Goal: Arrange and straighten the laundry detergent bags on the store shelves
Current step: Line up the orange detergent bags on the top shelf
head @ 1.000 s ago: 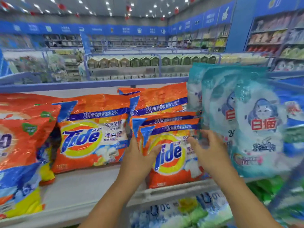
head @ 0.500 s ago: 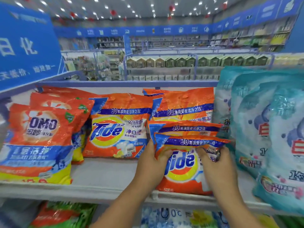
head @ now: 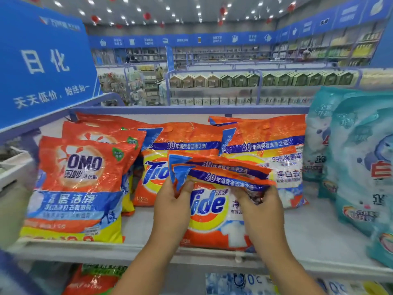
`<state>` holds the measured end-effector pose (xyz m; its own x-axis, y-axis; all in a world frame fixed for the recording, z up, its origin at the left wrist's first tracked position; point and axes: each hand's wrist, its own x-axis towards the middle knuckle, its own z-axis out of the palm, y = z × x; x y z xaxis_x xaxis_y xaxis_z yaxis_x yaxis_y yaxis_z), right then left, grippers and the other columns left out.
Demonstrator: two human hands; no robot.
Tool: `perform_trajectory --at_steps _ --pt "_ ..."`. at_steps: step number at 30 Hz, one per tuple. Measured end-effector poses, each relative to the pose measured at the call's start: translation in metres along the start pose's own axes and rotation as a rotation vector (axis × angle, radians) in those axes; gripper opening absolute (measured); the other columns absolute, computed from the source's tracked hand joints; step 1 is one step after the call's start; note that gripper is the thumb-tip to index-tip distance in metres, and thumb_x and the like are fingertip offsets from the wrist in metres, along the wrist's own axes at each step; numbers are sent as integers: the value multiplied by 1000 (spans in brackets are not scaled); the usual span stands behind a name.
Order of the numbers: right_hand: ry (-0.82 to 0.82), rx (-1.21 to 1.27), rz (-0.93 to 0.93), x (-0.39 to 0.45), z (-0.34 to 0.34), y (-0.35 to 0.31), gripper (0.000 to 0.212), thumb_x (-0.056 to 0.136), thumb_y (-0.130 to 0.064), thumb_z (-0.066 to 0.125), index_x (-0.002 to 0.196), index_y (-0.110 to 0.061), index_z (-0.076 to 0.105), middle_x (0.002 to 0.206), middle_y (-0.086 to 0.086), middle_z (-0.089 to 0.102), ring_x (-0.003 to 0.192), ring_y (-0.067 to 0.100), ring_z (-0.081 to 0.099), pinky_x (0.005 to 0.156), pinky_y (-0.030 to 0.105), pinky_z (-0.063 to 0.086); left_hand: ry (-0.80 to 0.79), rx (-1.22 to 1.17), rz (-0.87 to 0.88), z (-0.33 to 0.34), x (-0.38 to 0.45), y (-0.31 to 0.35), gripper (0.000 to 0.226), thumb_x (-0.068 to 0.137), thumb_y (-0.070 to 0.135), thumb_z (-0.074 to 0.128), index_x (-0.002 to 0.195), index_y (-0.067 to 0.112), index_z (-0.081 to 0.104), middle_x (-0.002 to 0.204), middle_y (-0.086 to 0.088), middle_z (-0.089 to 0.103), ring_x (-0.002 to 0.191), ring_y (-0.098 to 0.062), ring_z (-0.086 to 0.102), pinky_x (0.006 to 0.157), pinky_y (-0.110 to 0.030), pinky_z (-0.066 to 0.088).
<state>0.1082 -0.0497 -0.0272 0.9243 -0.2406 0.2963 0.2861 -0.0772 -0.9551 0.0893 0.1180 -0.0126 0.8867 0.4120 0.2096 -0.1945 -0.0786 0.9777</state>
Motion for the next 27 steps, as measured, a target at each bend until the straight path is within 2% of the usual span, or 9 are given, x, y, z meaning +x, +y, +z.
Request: perform_trajectory --at_steps 3,6,9,15,17,20,22,25,27 --pt "-51 18 30 -1 33 1 26 84 -24 80 102 -32 62 93 -26 72 85 -4 67 70 17 49 17 48 24 -33 16 -11 20 100 27 60 107 45 63 102 12 76 96 -15 73 88 -49 58" --pt "-103 17 87 -2 52 7 32 85 -26 79 110 -33 60 93 -23 73 86 -4 68 66 16 49 -88 186 -2 -56 30 -24 18 99 40 59 116 46 57 108 20 72 106 -9 68 94 -37 54" --pt "-134 -9 174 -1 55 10 32 86 -26 77 114 -31 61 99 -16 74 88 7 72 69 25 52 -157 283 11 -64 35 -33 23 99 40 59 121 35 54 114 20 68 106 -4 65 89 -29 53" --pt "-42 -29 215 9 32 4 18 87 -16 76 102 -21 68 89 -4 78 69 5 74 54 19 54 -204 155 -10 -41 37 -30 10 98 30 64 106 32 59 104 18 72 95 0 69 75 -17 56" --pt "12 -42 203 13 12 -1 18 87 -18 76 102 -21 68 90 -6 78 69 5 74 53 17 53 -257 116 -26 -22 35 -26 9 97 28 66 105 32 62 99 18 74 92 -1 71 74 -20 58" --pt "139 -61 164 22 -23 -6 14 89 -26 75 102 -22 70 89 -5 79 78 15 76 65 32 59 -384 104 -66 9 30 -22 14 96 34 66 110 32 66 103 17 75 96 -2 72 86 -35 60" --pt "197 -65 150 25 -34 -8 12 90 -27 73 100 -24 68 85 -7 78 80 18 75 64 31 56 -429 192 -42 20 26 -23 19 95 42 65 112 34 65 105 17 74 99 -3 70 91 -40 58" --pt "219 -146 118 22 -32 -10 29 90 -28 73 115 -27 58 107 -6 72 91 12 70 64 24 49 -411 276 -29 15 27 -26 19 92 46 68 103 31 66 97 14 74 93 -4 70 86 -40 59" --pt "264 -311 54 14 -22 -17 56 89 -29 74 137 -26 44 129 -2 59 111 14 61 78 21 47 -349 313 2 -1 32 -23 20 89 47 70 99 31 65 96 14 72 94 -4 68 82 -31 58"
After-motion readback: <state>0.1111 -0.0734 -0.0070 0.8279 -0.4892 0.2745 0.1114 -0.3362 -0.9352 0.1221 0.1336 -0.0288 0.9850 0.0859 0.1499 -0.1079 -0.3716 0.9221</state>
